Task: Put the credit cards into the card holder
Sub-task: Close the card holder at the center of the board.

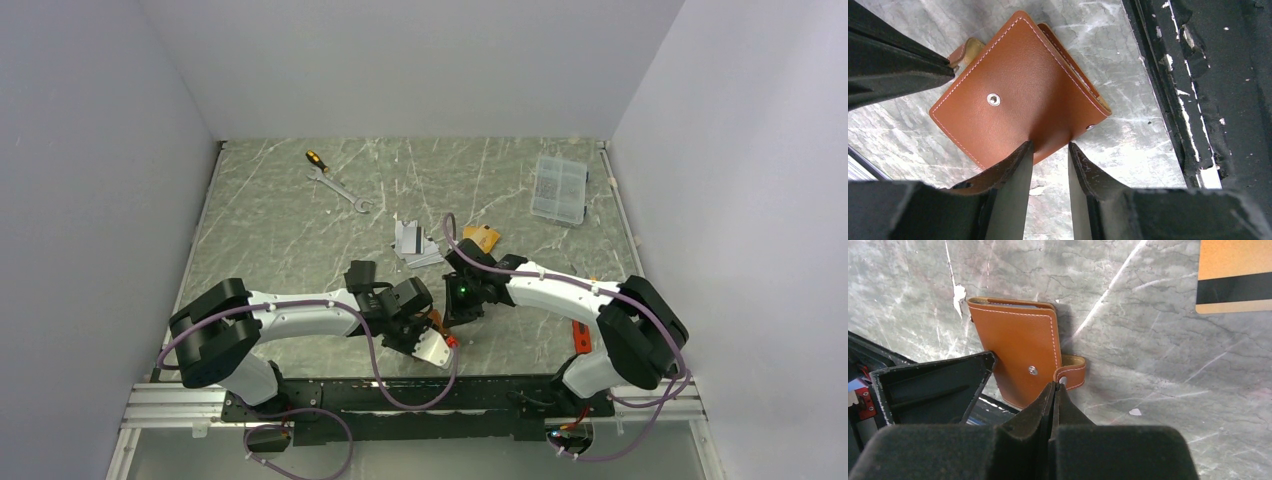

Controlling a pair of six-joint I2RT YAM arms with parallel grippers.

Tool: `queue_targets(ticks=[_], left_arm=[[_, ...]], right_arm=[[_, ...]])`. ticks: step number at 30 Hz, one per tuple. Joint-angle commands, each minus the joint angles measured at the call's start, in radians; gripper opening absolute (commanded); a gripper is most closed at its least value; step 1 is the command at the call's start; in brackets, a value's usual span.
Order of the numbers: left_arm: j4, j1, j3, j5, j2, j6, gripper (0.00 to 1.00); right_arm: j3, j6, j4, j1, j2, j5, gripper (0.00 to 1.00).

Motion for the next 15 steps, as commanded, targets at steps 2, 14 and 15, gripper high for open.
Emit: queue_targets(ticks=[2,14,15], left_arm=[[-0.047,0.005,0.018,0.032,-0.012,0.007,0.36],[-0.060,0.005,0.028,0.047,-0.007,0.005,0.33],[-0.061,0.004,0.029,0.048,-0.006,0.006,0.33]], right_arm=[[0.032,-0.014,-0.072,-0.004,-0.013,0.039,0.03],[0.101,-0.002,-0.212,-0.004,-0.035,0.195,0.12],[0.098,0.000,-0.211,-0.003,-0.037,0.198,0.09]])
